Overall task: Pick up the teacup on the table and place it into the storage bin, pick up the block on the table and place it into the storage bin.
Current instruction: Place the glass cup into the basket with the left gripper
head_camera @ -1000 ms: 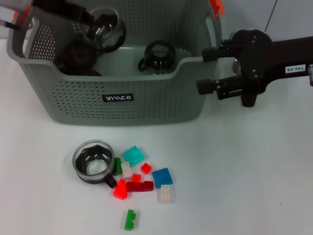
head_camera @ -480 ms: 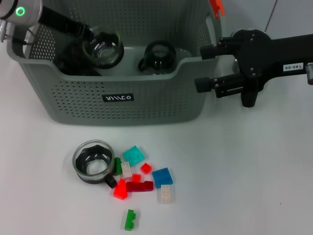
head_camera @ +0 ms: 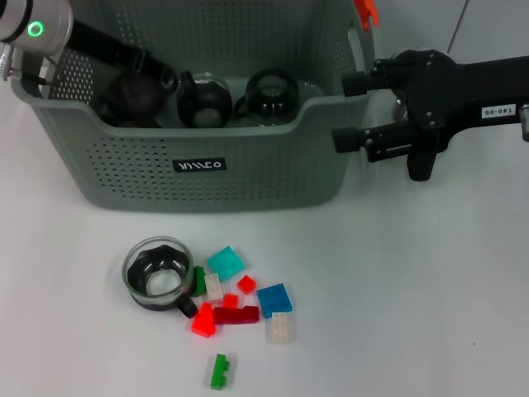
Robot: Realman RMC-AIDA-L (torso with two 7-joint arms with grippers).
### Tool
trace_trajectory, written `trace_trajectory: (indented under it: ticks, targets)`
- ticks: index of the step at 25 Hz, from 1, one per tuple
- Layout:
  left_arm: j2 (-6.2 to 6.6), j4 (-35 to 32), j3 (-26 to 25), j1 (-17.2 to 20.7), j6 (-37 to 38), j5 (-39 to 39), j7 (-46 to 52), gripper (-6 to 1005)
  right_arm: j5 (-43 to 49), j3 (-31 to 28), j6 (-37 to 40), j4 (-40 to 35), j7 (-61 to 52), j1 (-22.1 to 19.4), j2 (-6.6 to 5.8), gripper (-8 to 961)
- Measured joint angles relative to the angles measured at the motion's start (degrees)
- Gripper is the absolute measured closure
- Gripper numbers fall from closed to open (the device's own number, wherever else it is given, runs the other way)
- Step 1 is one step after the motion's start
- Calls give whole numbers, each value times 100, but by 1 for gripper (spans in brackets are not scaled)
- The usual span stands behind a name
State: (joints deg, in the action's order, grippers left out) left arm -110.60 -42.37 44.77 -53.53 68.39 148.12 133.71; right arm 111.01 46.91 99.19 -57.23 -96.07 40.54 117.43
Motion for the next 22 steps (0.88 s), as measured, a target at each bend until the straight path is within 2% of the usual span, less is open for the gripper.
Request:
trace_trajectory:
  ticks: [5, 7, 8, 13, 16, 22]
  targets:
    - [-6, -280, -33, -9, 303, -85, -31, 567, -19, -95, 3, 2, 15, -3, 2, 60]
    - [-6, -828, -37, -9, 971, -206, -41, 521, -35, -144, 29, 2, 18, -3, -3, 60]
    - [-6, -828, -37, -9, 971, -206, -41, 487, -47, -156, 38, 2, 18, -6, -6, 60]
    - [-5, -1648, -50, -4, 2159, -416, 21, 318, -84, -256, 45, 11, 37, -56, -18, 60]
    - [-26, -1986, -49, -7, 2974, -546, 33, 155, -84, -369, 50, 65, 86, -64, -31, 60]
    - [-55, -2303, -53, -49, 4309, -614, 169, 150, -83, -522, 65, 166, 111, -64, -65, 60]
